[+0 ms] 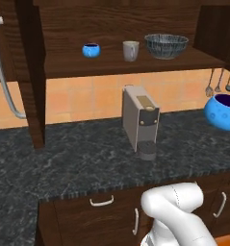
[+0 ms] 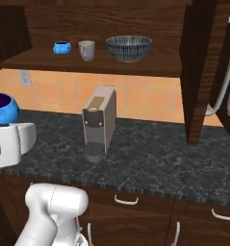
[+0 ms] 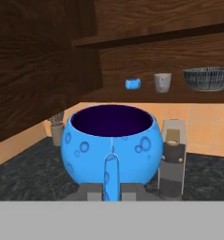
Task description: Gather all objects into one cabinet and sort the glasses and bowls to opposite sides.
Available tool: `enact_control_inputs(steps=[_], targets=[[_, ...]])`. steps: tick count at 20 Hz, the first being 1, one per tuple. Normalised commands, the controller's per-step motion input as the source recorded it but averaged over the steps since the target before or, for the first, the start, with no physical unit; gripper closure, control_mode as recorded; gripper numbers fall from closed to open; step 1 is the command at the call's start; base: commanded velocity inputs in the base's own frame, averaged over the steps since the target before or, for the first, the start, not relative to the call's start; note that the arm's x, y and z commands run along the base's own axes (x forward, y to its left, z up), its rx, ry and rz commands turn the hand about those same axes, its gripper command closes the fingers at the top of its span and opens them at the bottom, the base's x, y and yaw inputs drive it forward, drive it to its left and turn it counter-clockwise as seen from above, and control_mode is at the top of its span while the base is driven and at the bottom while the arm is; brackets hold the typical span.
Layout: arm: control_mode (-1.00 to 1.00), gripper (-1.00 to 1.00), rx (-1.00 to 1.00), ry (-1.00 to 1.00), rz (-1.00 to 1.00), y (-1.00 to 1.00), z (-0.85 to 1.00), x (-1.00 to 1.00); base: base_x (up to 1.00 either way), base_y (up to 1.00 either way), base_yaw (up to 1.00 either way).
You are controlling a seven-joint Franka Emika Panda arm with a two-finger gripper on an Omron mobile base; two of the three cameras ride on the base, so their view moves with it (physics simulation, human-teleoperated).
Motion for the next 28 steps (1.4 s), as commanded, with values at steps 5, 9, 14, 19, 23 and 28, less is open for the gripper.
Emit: enact_control_inputs(steps=[5, 9, 14, 19, 23, 28], targets=[[1.0, 1.0, 0.0, 0.0, 0.0, 0.0, 0.0, 0.0, 0.12, 0.0, -0.12], [1.0, 1.0, 0.0, 0.0, 0.0, 0.0, 0.0, 0.0, 0.21, 0.0, -0.07], [1.0, 1.0, 0.0, 0.0, 0.0, 0.0, 0.0, 0.0, 0.34, 0.0, -0.04], [1.0, 1.0, 0.0, 0.0, 0.0, 0.0, 0.0, 0.0, 0.22, 0.0, 0.0], [1.0, 1.0, 0.0, 0.0, 0.0, 0.0, 0.0, 0.0, 0.36, 0.0, -0.01], [1.0, 1.0, 0.0, 0.0, 0.0, 0.0, 0.0, 0.0, 0.2, 0.0, 0.0]])
